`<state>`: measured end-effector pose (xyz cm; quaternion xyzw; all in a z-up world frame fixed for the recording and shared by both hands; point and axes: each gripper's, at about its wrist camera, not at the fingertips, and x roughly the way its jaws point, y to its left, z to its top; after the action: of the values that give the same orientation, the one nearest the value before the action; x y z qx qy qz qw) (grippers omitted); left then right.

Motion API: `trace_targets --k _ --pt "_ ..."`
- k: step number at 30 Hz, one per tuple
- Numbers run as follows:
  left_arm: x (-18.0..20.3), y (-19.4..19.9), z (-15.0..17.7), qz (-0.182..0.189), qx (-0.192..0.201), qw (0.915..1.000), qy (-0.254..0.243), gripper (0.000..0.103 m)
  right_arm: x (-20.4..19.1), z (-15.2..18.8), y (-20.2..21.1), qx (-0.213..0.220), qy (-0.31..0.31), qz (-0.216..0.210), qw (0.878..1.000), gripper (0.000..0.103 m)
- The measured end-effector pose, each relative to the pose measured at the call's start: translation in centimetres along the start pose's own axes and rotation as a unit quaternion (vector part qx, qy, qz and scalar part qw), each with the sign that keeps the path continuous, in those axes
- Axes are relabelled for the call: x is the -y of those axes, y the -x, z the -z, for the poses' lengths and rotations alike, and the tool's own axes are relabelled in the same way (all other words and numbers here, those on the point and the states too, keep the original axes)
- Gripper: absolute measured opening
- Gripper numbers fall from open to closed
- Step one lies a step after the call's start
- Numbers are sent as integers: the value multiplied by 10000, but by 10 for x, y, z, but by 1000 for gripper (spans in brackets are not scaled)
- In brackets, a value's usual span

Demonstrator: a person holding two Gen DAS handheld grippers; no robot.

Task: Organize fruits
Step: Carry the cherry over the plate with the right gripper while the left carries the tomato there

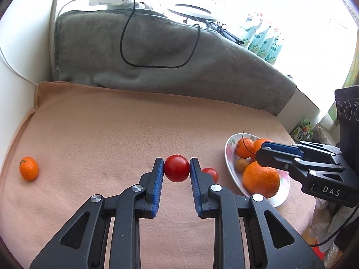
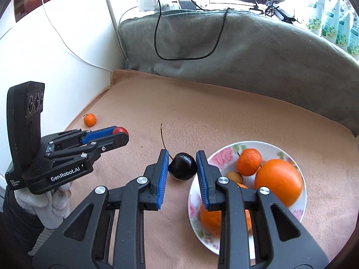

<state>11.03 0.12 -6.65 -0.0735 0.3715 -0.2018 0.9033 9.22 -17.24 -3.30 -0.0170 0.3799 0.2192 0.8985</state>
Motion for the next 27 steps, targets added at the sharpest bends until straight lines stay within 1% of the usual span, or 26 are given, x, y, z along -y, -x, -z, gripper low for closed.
trace_targets --k 7,15,20,27 --pt "33 -13 -7 300 -63 9993 -236 22 35 27 25 51 -326 183 9993 26" --pt "66 -26 -11 518 -145 9975 -465 22 67 55 44 52 -635 364 9973 26" --pt "83 -38 -12 537 -226 9965 -608 22 89 67 46 -7 -846 427 9955 26" --pt "92 -57 -14 481 -373 9957 -701 22 110 75 43 -70 -1023 471 9936 26"
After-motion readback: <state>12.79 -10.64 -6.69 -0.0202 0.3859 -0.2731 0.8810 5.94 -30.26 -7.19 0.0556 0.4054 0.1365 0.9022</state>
